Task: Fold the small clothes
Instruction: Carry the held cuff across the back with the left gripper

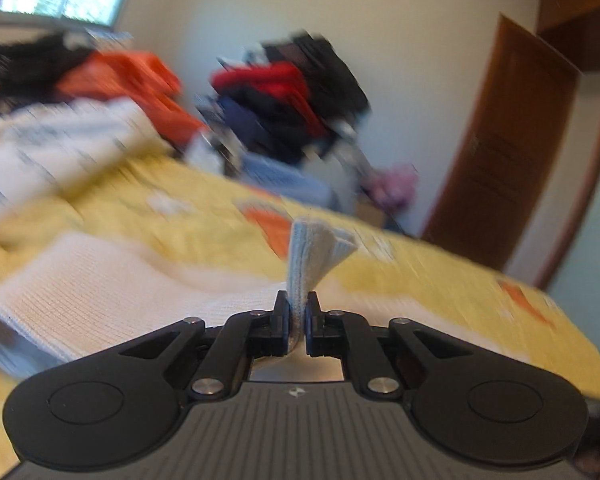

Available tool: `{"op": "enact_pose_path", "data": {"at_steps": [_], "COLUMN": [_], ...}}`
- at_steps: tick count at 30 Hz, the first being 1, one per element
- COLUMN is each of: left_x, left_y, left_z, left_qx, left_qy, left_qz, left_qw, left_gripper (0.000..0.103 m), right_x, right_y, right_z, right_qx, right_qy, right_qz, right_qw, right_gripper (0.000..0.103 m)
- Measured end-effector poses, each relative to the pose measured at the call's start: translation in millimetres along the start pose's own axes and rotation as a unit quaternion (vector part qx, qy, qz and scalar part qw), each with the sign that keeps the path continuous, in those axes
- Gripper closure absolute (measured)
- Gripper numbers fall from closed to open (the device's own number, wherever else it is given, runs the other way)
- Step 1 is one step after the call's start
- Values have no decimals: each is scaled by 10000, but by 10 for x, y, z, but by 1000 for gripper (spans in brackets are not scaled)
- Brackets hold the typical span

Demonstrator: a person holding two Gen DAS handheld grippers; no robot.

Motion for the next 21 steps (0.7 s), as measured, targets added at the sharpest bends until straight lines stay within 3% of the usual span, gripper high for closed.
{"op": "enact_pose_path", "data": {"at_steps": [4, 6, 8, 9, 11, 13, 16, 18, 21], "left_x": [136, 152, 213, 218, 172, 36, -212, -393, -608], "left_y": [-513, -586, -545, -511, -387, -310, -261, -331, -530], "left_z": [-101, -60, 32, 86, 296, 551, 802, 901, 876], "left_qx": [-774, -797, -977, -1056, -721, -201, -96, -196, -578], "left_qy": [-59, -249, -582, -738, -728, -454, -263, -228, 91], "left_qz": [-147, -359, -508, -465, -326, -302, -142, 86, 324], "left_qw": [9969, 9959, 9922, 9906, 9942, 9983, 9995, 9995, 9978], "left_gripper": [95, 91, 66, 59, 24, 7, 6, 6, 6], "right_x": [7, 11, 12, 11, 18, 7, -30, -93, -334], "right_y": [-4, -1, 2, 1, 0, 2, 40, 198, 458], "right_z": [2, 4, 3, 2, 3, 1, 14, 82, 204], "right_qx": [4, 12, 15, 13, 12, 4, -62, -123, -72], "right_qy": [25, 48, 57, 54, 50, 35, 15, 63, 1125], "right_qz": [-32, -70, -85, -79, -70, -40, 55, -295, -1721], "right_qw": [10000, 10000, 9999, 10000, 10000, 10000, 10000, 9995, 9786], "right_gripper": [5, 5, 5, 5, 5, 5, 4, 8, 4]}}
Point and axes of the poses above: each gripper's, at about its wrist camera, not at the fingertips, and z roughly against the way its jaws point, x to its right, y to its top, the point moved 5 cm from there along -z, roughly the way its jaws point, and after that the axes turned 14 degrees about x, right-handed, at the moved point
